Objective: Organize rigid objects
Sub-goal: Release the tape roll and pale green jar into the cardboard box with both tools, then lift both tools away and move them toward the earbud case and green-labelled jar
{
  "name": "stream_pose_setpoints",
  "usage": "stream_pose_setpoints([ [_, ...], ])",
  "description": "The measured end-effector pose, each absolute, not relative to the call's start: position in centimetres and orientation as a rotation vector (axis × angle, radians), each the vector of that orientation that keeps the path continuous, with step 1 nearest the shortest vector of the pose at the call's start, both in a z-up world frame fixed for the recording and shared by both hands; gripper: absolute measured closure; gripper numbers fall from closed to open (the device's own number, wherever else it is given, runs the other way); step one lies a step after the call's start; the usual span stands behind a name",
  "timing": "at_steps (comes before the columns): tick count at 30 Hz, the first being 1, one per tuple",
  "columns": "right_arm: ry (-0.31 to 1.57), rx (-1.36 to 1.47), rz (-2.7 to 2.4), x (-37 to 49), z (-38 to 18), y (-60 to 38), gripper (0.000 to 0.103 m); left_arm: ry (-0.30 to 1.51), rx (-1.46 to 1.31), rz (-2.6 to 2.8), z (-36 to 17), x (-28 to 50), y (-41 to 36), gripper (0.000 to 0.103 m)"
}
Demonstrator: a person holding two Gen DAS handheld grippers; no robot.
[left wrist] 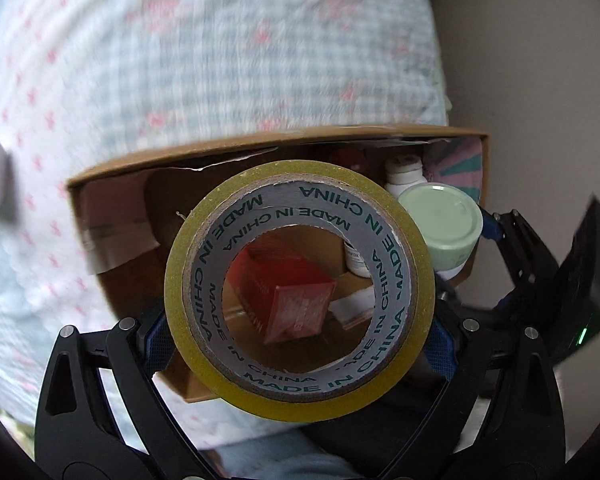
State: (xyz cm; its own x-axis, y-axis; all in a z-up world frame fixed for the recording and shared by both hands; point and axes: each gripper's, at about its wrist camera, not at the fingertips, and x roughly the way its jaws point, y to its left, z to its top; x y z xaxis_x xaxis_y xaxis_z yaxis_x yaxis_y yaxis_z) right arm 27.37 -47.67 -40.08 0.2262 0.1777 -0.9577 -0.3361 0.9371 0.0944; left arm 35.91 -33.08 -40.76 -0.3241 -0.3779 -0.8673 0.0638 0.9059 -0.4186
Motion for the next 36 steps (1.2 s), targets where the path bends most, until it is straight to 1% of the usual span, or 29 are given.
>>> stream_pose_setpoints([
  [7,1.278,-0.2,0.419,27.2,-41.3,-46.1,0.037,1.977,-0.144,-0.379,-43.4,37.1,-33.9,0.007],
  [8,1.288,-0.203,0.421,27.2,-41.5,-46.0,0.036,1.984,-0.148,-0.37,-43.5,37.1,-33.8,0.001],
  [9,1.3,-0.2,0.428,27.1,-41.8,-46.0,0.031,1.983,-0.165,-0.364,-43.5,37.0,-33.7,0.001],
  [10,1.289,-0.187,0.434,26.9,-41.8,-46.0,0.009,1.978,-0.181,-0.355,-43.4,37.0,-33.5,0.0],
  [11,1.259,-0.171,0.444,26.7,-41.5,-46.2,0.0,1.973,-0.208,-0.359,-43.2,36.9,-33.3,0.0],
  [17,1.216,-0.061,0.418,25.8,-40.9,-47.4,0.0,1.923,-0.284,-0.364,-41.7,35.8,-31.3,0.0],
  [24,1.211,-0.019,0.352,25.6,-39.9,-48.1,0.0,1.859,-0.136,-0.372,-39.8,34.4,-31.1,0.0],
  [28,1.207,0.01,0.327,25.4,-38.8,-48.5,0.0,1.839,-0.119,-0.382,-39.2,34.0,-31.4,0.0],
  [36,1.202,0.001,0.292,24.5,-36.3,-48.5,0.0,1.783,-0.089,-0.392,-36.3,32.7,-30.7,0.0],
])
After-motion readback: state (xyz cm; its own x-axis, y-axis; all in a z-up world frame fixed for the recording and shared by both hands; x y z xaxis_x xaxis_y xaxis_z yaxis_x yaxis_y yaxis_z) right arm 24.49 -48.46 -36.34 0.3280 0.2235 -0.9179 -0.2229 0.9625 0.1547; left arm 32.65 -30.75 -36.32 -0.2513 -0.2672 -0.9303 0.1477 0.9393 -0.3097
